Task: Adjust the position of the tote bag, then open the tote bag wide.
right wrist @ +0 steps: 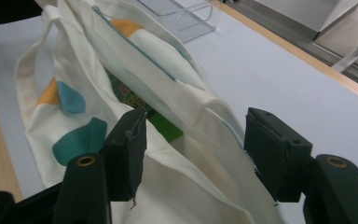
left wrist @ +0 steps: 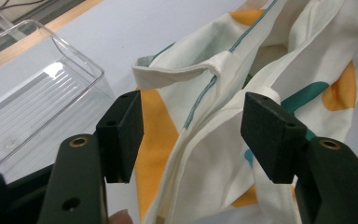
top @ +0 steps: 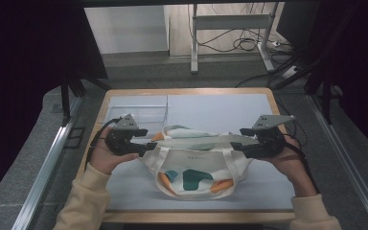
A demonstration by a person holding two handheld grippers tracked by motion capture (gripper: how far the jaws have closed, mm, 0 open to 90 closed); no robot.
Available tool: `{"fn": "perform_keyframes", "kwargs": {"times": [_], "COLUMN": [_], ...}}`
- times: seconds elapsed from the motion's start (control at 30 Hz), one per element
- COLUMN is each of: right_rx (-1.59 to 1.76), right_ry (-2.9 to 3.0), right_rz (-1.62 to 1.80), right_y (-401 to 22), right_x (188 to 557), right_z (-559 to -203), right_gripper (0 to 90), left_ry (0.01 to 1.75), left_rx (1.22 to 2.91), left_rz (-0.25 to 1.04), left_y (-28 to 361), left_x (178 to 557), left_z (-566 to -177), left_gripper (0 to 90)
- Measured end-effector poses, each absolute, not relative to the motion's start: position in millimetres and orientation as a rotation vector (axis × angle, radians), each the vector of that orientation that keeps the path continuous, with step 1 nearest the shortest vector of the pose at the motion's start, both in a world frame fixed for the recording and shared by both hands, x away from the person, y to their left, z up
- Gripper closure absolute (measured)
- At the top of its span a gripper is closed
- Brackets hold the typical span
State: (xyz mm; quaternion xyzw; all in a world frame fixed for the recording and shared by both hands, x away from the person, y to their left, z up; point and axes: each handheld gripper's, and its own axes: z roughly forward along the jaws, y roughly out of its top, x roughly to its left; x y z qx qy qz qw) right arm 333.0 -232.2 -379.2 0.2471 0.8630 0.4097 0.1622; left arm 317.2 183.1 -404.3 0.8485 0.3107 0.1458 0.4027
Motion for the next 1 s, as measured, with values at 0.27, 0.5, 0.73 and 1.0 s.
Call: {"fn": "perform_keyframes", "kwargs": {"times": [0.27, 0.5, 0.73, 1.0], "right_rx": [0.669, 0.639, 0.604, 0.556], "right_ry": [2.479, 2.469, 2.480, 2.521], "right_rz": [1.181, 1.232, 1.222, 1.170], "right_y": [-216, -206, -196, -182], "right_x": [328, 320, 314, 308], "right_z": [-387, -386, -387, -388], "right_gripper": [38.5, 38.5, 38.5, 40.0], "left_ry": [0.775, 0.767, 0.734, 0.699], "left_rx": [2.121, 2.121, 2.142, 2.175], "left_rz": [0.375, 0.384, 0.386, 0.374], "left_y": [182, 176, 164, 155], "left_x": [314, 315, 319, 334], "left_z": [-400, -402, -399, -395], "left_gripper": [39.2, 38.6, 37.8, 38.2]}}
